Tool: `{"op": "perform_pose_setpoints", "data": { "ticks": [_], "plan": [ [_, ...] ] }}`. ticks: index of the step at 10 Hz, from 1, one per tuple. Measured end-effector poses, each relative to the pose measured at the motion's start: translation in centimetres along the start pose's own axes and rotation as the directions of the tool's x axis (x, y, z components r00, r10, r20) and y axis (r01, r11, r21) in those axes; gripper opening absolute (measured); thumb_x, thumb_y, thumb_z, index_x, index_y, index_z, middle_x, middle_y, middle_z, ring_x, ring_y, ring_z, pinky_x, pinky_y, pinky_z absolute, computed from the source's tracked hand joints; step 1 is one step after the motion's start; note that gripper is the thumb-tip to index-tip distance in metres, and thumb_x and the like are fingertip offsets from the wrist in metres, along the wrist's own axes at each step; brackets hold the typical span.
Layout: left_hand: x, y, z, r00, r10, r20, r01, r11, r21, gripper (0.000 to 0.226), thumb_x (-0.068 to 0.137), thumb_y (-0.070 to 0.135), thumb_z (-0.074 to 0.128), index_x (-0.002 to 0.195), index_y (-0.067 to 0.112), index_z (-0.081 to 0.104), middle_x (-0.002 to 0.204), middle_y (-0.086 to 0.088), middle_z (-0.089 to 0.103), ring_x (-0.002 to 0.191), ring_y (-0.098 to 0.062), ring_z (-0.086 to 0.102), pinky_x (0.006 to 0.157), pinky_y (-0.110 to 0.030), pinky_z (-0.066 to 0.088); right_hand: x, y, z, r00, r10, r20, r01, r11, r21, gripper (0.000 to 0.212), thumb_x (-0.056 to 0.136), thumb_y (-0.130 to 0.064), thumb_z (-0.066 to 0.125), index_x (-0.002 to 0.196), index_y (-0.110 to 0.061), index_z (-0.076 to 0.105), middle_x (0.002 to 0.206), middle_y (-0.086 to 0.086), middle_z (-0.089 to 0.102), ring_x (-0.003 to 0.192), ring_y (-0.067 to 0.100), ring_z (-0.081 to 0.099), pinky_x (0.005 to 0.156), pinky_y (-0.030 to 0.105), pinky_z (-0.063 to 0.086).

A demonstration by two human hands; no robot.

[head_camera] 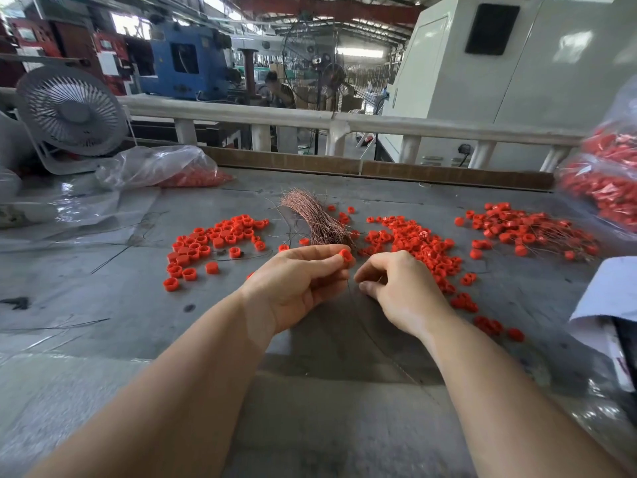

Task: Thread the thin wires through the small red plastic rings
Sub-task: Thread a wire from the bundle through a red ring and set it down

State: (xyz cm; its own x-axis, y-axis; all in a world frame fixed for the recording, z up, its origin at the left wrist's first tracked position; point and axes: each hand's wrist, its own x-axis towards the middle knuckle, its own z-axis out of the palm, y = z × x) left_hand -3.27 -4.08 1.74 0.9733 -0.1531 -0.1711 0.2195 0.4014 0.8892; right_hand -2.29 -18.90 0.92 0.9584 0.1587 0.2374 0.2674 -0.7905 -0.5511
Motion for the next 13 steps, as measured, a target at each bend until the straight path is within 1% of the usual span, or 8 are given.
{"op": "perform_pose_setpoints", "data": {
  "ticks": [1, 3, 4, 6, 8, 10, 13],
  "plan": [
    [-0.03, 0.01, -0.01, 1.000, 0.001, 0.000, -0.001, 1.000, 0.005, 0.015, 0.088, -0.002, 0.054, 0.090, 0.006, 0.066, 0.079, -0.006, 0.068, 0.054, -0.005, 0.063, 0.052, -0.018, 0.054, 0.01, 0.06, 0.03, 1.000, -0.008, -0.009, 0.008, 1.000, 0.000, 0.011, 0.084, -0.014, 0.066, 0.081, -0.024, 0.067, 0.077, -0.007, 0.063, 0.073, 0.010, 0.055, 0.068, 0.023, 0.041],
    [-0.13, 0.04, -0.02, 1.000, -0.001, 0.006, 0.001, 1.000, 0.005, 0.014, 0.088, -0.001, 0.054, 0.090, 0.006, 0.065, 0.081, -0.008, 0.066, 0.053, -0.005, 0.062, 0.051, -0.017, 0.053, 0.11, -0.05, 0.08, 0.998, -0.032, -0.056, 0.036, 0.997, 0.065, 0.010, 0.083, -0.011, 0.067, 0.083, -0.021, 0.070, 0.074, -0.010, 0.062, 0.073, 0.010, 0.055, 0.070, 0.023, 0.043],
    [-0.11, 0.02, 0.00, 1.000, -0.002, 0.010, 0.002, 1.000, 0.008, 0.015, 0.088, -0.001, 0.053, 0.088, 0.007, 0.066, 0.079, -0.007, 0.066, 0.052, -0.005, 0.062, 0.050, -0.016, 0.052, 0.14, -0.06, 0.14, 0.997, -0.046, -0.059, 0.050, 0.996, 0.068, 0.011, 0.082, -0.010, 0.067, 0.082, -0.020, 0.070, 0.072, -0.010, 0.062, 0.072, 0.009, 0.055, 0.067, 0.021, 0.041],
    [-0.10, 0.02, -0.02, 1.000, -0.004, 0.010, 0.004, 1.000, 0.004, 0.015, 0.088, -0.002, 0.053, 0.088, 0.006, 0.065, 0.075, -0.005, 0.067, 0.052, -0.005, 0.062, 0.050, -0.016, 0.052, 0.15, -0.17, 0.25, 0.998, -0.055, -0.037, 0.057, 0.997, 0.059, 0.010, 0.082, -0.010, 0.066, 0.083, -0.019, 0.071, 0.076, -0.007, 0.064, 0.074, 0.011, 0.055, 0.072, 0.024, 0.044],
    [-0.15, 0.05, -0.02, 1.000, -0.004, 0.018, 0.004, 1.000, 0.005, 0.014, 0.088, -0.002, 0.053, 0.090, 0.006, 0.065, 0.072, -0.003, 0.069, 0.052, -0.005, 0.062, 0.051, -0.016, 0.053, 0.07, -0.14, 0.19, 0.997, -0.064, -0.038, 0.067, 0.995, 0.071, 0.010, 0.082, -0.010, 0.067, 0.083, -0.018, 0.071, 0.073, -0.008, 0.063, 0.070, 0.010, 0.053, 0.063, 0.019, 0.036],
    [-0.02, 0.13, 0.12, 1.000, -0.007, 0.021, 0.007, 1.000, 0.004, 0.015, 0.088, -0.001, 0.053, 0.089, 0.006, 0.066, 0.071, -0.003, 0.069, 0.052, -0.005, 0.063, 0.051, -0.016, 0.053, 0.07, -0.22, -0.02, 0.997, -0.069, -0.022, 0.070, 0.995, 0.064, 0.010, 0.083, -0.011, 0.066, 0.083, -0.020, 0.070, 0.073, -0.009, 0.062, 0.071, 0.009, 0.054, 0.065, 0.020, 0.039],
    [-0.02, 0.08, 0.02, 1.000, -0.005, 0.022, 0.005, 1.000, 0.002, 0.015, 0.088, -0.002, 0.053, 0.089, 0.006, 0.066, 0.073, -0.005, 0.069, 0.053, -0.006, 0.063, 0.050, -0.016, 0.052, -0.07, -0.30, -0.02, 0.997, -0.075, -0.014, 0.076, 0.996, 0.054, 0.009, 0.084, -0.012, 0.066, 0.085, -0.020, 0.070, 0.075, -0.008, 0.063, 0.074, 0.010, 0.055, 0.066, 0.021, 0.038]
  ]
}}
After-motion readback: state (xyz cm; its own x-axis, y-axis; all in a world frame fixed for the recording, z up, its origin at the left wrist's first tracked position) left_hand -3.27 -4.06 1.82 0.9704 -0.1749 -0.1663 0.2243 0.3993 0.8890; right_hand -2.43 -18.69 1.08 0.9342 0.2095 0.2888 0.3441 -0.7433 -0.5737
